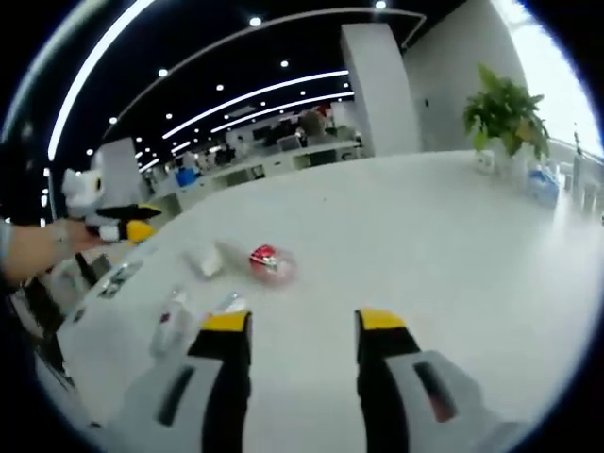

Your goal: Arrange the skincare products in the storage area until every visible bottle or jar stands upright without overlapping.

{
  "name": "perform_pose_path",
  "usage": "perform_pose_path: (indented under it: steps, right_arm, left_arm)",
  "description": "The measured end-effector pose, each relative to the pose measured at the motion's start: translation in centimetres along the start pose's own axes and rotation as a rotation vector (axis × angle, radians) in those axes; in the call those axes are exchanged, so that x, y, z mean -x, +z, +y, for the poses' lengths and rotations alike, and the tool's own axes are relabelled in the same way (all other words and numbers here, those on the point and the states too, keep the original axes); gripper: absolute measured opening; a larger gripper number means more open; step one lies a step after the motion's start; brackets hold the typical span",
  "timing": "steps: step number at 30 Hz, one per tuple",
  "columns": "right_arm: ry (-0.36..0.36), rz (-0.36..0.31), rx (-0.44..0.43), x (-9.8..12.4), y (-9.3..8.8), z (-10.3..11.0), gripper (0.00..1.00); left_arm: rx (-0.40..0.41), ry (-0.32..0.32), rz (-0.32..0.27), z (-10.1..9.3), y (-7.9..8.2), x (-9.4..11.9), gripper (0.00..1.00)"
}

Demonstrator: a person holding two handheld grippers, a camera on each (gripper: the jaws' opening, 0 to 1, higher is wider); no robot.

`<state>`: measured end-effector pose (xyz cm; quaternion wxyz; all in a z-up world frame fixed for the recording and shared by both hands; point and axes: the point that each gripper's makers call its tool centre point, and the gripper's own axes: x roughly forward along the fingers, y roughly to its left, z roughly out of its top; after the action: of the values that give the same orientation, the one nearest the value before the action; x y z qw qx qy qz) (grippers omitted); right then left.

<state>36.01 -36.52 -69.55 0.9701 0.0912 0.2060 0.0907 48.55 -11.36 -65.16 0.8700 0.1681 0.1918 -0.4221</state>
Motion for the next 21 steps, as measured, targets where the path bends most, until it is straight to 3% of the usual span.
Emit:
perform_pose_path:
  steps: [8, 12, 16, 19, 21]
  right_arm:
    - [-0.016, 0.008, 0.011, 0.6, -0.1, -0.3, 0.40]
    - [-0.019, 0.008, 0.011, 1.0, -0.2, -0.3, 0.40]
    - [-0.029, 0.008, -0.010, 1.5, -0.4, -0.5, 0.40]
    - [-0.032, 0.013, -0.009, 1.7, -0.4, -0.6, 0.39]
    - [-0.032, 0.018, -0.008, 1.9, -0.5, -0.7, 0.39]
  left_arm:
    - [-0.055, -0.122, 0.061, -0.2, 1.2, -3.4, 0.46]
    - [-0.082, -0.144, 0.078, 0.0, 1.7, -4.6, 0.46]
    - [-0.131, -0.206, 0.140, -0.2, 1.3, -6.0, 0.41]
    - [-0.165, -0.267, 0.203, -0.9, 0.6, -7.2, 0.43]
    - [-0.195, -0.313, 0.213, -1.6, 0.7, -8.0, 0.45]
